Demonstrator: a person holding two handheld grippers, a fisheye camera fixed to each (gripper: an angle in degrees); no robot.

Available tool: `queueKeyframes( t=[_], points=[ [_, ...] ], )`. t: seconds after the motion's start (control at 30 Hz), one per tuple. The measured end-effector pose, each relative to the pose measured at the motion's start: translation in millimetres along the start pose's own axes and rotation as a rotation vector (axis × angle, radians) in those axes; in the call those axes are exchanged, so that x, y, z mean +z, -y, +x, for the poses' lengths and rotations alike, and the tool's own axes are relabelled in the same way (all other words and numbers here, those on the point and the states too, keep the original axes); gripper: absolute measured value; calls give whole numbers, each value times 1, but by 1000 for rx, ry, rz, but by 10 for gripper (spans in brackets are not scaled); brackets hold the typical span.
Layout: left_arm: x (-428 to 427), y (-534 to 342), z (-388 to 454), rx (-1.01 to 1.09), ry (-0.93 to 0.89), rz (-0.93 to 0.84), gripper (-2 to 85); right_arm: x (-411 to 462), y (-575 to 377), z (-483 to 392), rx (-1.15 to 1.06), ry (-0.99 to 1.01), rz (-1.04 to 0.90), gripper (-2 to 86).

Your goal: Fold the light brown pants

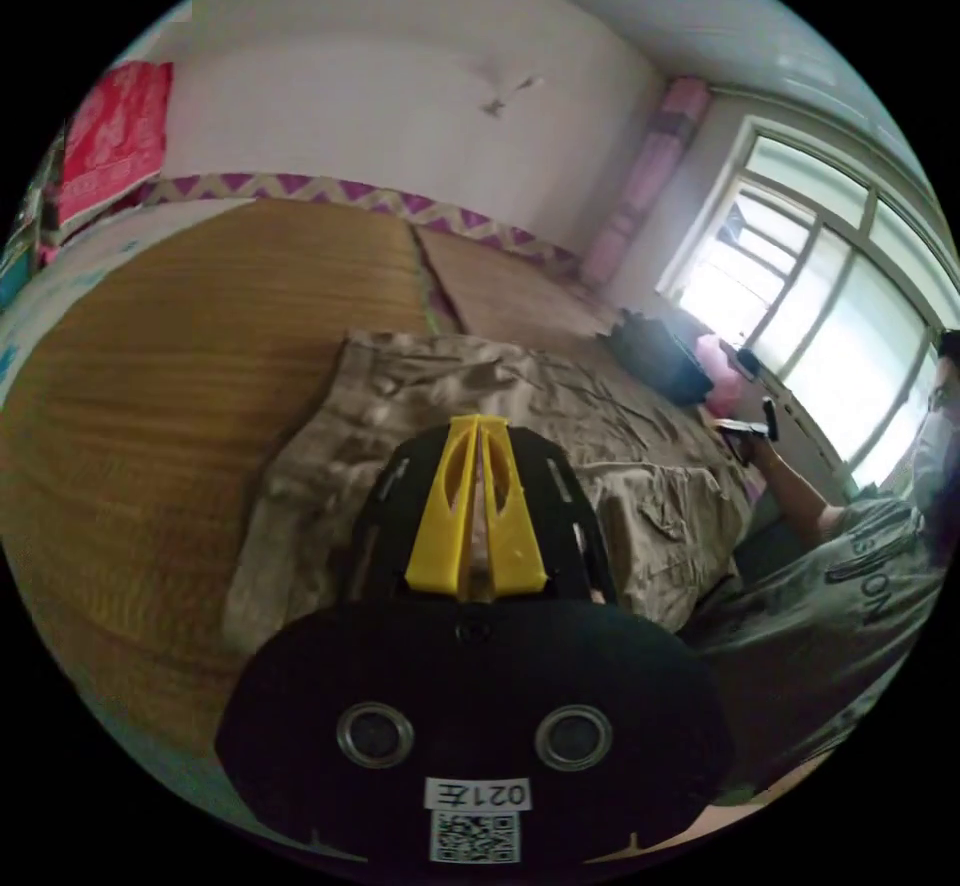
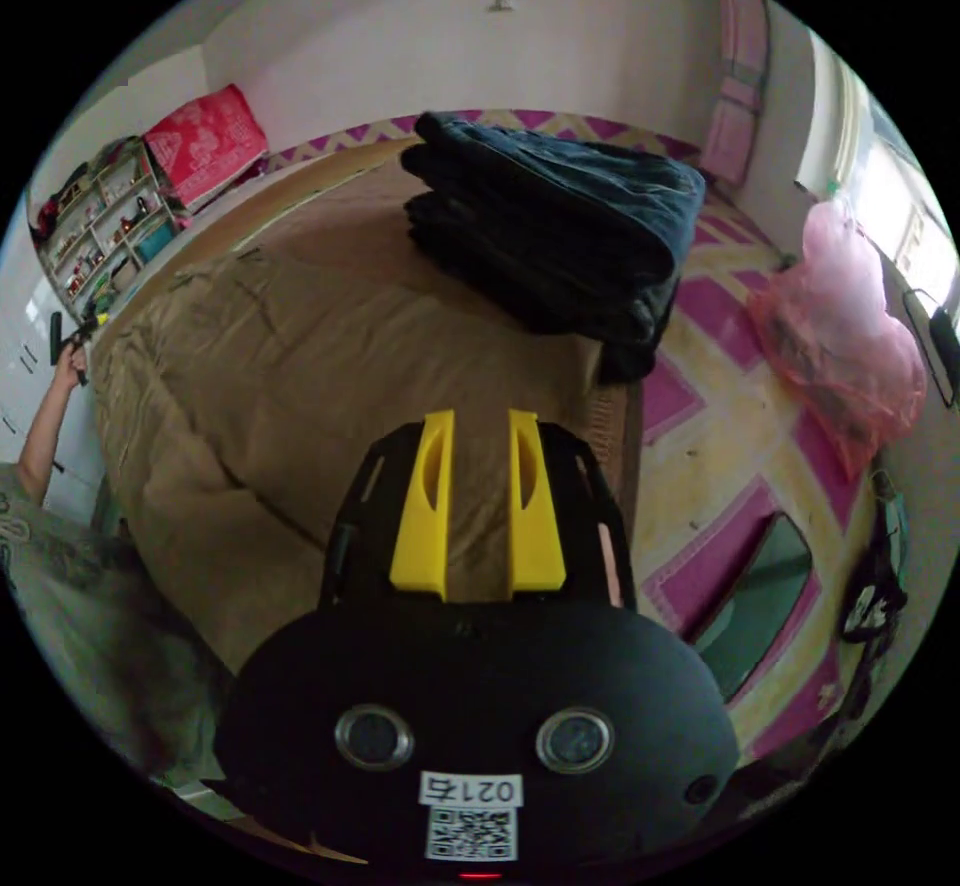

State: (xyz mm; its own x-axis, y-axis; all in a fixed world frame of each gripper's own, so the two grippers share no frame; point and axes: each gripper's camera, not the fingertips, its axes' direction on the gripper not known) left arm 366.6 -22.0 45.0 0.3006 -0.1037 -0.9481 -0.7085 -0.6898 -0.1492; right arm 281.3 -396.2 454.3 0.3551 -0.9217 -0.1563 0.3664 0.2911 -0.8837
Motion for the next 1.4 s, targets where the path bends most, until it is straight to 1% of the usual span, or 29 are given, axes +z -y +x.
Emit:
queueKeyframes(
  t=[0.07, 0.1, 0.17, 0.23, 0.3, 0.37, 0.43, 0.47, 0.53, 0.63, 0.83, 0.9, 0.93, 0.97, 1.0, 1.07, 1.1, 1.17, 1.2, 1.27, 1.3, 1.37, 1.4],
  points=[
    [56, 37, 21, 51, -73, -104, -10, 26, 26, 11, -28, 4, -37, 77],
    [72, 45, 25, 59, -78, -135, -10, 32, 31, 12, -30, 15, -41, 74],
    [143, 78, 44, 83, -89, -269, -10, 51, 54, 8, -48, 50, -39, 62],
    [193, 100, 61, 111, -101, -337, -10, 64, 71, -3, -71, 75, -30, 58],
    [237, 119, 81, 162, -52, -385, -10, 81, 88, -20, -107, 90, -49, 55],
    [289, 135, 100, 246, 106, -472, -10, 108, 111, -47, -165, 112, -86, 52],
    [318, 132, 95, 263, 233, -541, -9, 133, 126, -62, -180, 141, -127, 45],
    [329, 126, 85, 249, 268, -558, -9, 152, 132, -69, -172, 138, -171, 34],
    [324, 123, 71, 216, 243, -476, -9, 158, 140, -70, -141, 134, -115, 9],
    [321, 125, 48, 162, 220, -472, -9, 173, 153, -77, -165, 145, -100, -2],
    [330, 133, 51, 288, 125, -535, -10, 200, 188, -95, -111, 174, -91, -6],
    [323, 132, 51, 289, 84, -509, -10, 197, 191, -104, -113, 158, -118, -4],
    [317, 130, 49, 273, 61, -486, -10, 183, 186, -109, -118, 154, -93, 2],
    [307, 127, 47, 257, 56, -449, -10, 159, 176, -113, -130, 180, -39, 17],
    [302, 125, 46, 255, 59, -433, -10, 146, 168, -116, -144, 201, -21, 30],
    [279, 117, 39, 201, 68, -372, -10, 93, 127, -130, -219, 260, 0, 57],
    [273, 115, 37, 188, 68, -360, -10, 80, 114, -134, -242, 268, -2, 56],
    [250, 107, 35, 139, 112, -323, -10, 35, 51, -151, -366, 334, -44, 52],
    [245, 105, 35, 126, 119, -319, -10, 26, 34, -156, -394, 341, -63, 51],
    [219, 98, 43, 114, 188, -280, -9, 3, -29, -171, -470, 306, -139, 55],
    [211, 96, 47, 114, 202, -258, -9, 2, -42, -173, -473, 285, -170, 59],
    [178, 89, 74, 151, 235, -178, -10, 7, -87, -173, -460, 167, -297, 77],
    [171, 86, 83, 167, 239, -165, -10, 9, -96, -170, -445, 140, -321, 81]
  ],
)
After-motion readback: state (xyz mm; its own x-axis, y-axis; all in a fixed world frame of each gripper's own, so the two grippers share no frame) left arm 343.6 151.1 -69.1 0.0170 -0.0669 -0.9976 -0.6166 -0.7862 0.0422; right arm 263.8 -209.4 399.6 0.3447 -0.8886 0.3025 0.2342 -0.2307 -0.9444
